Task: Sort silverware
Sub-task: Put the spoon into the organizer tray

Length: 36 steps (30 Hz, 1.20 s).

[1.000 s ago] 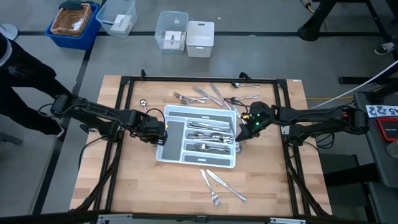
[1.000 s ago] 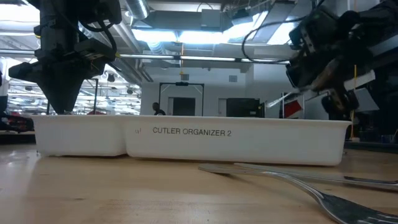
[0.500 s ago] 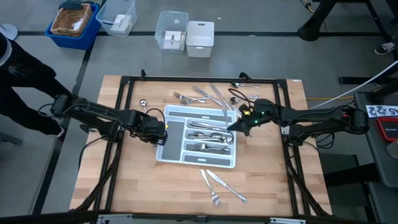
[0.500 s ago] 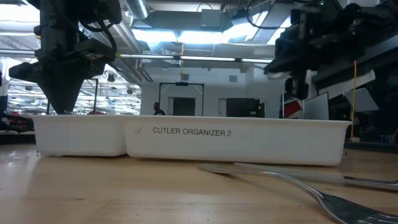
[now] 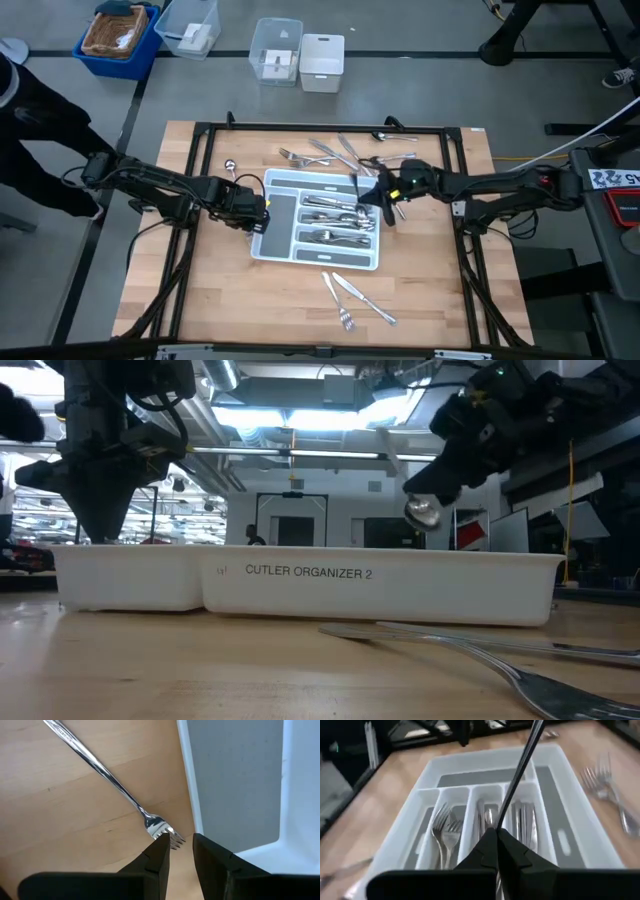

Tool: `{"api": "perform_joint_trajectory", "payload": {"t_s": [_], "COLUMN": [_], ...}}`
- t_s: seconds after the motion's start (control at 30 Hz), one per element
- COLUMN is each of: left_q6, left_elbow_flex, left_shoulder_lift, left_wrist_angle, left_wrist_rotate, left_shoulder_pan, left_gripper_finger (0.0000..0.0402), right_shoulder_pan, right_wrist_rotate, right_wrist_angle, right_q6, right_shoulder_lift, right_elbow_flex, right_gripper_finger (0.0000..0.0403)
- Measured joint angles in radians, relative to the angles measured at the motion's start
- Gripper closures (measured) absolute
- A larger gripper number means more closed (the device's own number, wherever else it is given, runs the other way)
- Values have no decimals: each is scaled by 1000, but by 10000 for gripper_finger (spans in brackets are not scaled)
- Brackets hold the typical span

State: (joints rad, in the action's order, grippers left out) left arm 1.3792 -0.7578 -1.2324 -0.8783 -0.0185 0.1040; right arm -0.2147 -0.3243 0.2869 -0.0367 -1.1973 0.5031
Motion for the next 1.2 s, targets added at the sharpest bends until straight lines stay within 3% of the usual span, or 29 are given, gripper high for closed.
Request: {"api": "perform_joint_trajectory", "payload": {"t_s": [0.1,0.23,0.43,0.73,1.2], "left_q6": [0,0,0,0,0], "left_elbow_flex": [0,0,0,0,0], "left_shoulder_lift": [0,0,0,0,0], "left_wrist_angle": [0,0,0,0,0], "left_wrist_rotate": [-17,-31,-46,-48,-53], "left_shoulder_pan": [0,0,0,0,0], "left_gripper_finger": [328,328,328,328,328], "right_shoulder_pan": [36,84,117,126,137], "right_wrist_rotate": [-1,30,184,147,120], "right_wrist_angle": [-29,-192,-338,-326,-342], "right_q6": [125,227,281,283,274], "right_shoulder_lift": [-42,-104,-206,-287,-294], "right_elbow_flex": [43,121,190,198,195], "right_gripper_finger": [400,400,400,400,400]}}
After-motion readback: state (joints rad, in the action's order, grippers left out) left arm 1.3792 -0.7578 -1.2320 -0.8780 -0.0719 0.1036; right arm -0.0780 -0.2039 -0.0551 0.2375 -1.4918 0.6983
